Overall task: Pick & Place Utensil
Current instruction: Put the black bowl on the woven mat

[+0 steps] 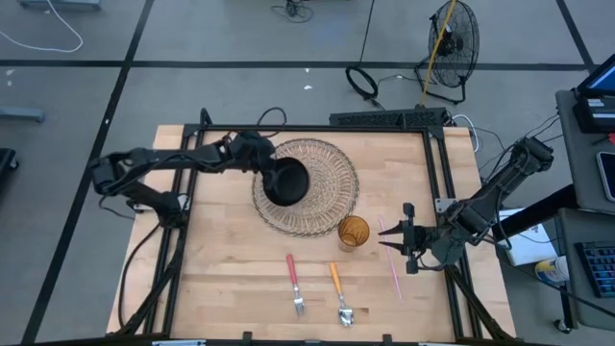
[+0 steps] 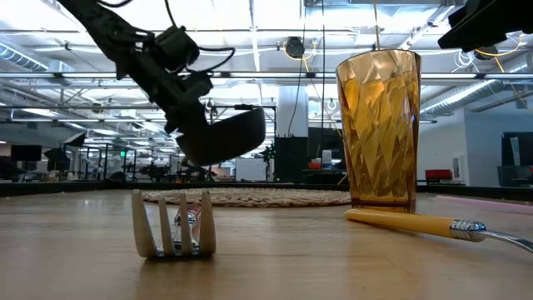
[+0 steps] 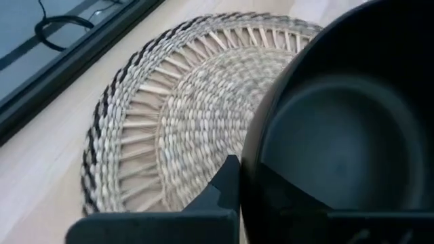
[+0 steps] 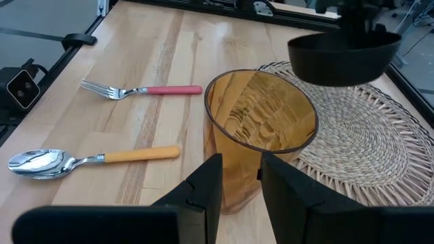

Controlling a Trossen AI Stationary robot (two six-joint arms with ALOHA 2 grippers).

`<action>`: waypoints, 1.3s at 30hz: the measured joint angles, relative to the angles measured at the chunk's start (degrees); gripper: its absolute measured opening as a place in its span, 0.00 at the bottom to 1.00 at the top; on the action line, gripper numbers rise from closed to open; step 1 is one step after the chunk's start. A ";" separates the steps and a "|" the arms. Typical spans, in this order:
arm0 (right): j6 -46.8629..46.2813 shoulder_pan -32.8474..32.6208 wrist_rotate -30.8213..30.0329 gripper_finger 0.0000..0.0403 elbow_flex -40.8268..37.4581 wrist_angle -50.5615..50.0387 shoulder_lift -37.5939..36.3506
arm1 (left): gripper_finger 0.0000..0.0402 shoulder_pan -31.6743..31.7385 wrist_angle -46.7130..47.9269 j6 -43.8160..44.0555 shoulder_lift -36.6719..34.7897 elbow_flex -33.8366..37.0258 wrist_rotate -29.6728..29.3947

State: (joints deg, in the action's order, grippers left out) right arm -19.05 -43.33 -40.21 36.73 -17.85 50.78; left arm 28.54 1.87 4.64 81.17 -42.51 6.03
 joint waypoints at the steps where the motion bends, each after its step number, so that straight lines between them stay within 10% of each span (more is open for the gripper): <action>1: 0.00 0.00 -0.02 0.22 0.00 -0.01 0.00 | 0.03 0.37 -0.01 0.00 0.90 -0.56 0.18; 15: -1.17 -0.04 0.01 0.22 0.00 -0.02 0.00 | 0.02 1.44 8.52 -2.69 12.75 -12.08 1.53; 39: -1.11 -0.26 0.01 0.22 0.00 -0.23 0.00 | 0.10 1.66 10.64 -3.11 14.86 -12.50 1.59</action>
State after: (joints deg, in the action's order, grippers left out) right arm -20.16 -43.59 -40.21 36.73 -18.07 50.78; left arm 30.20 12.51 1.54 96.03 -55.00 7.62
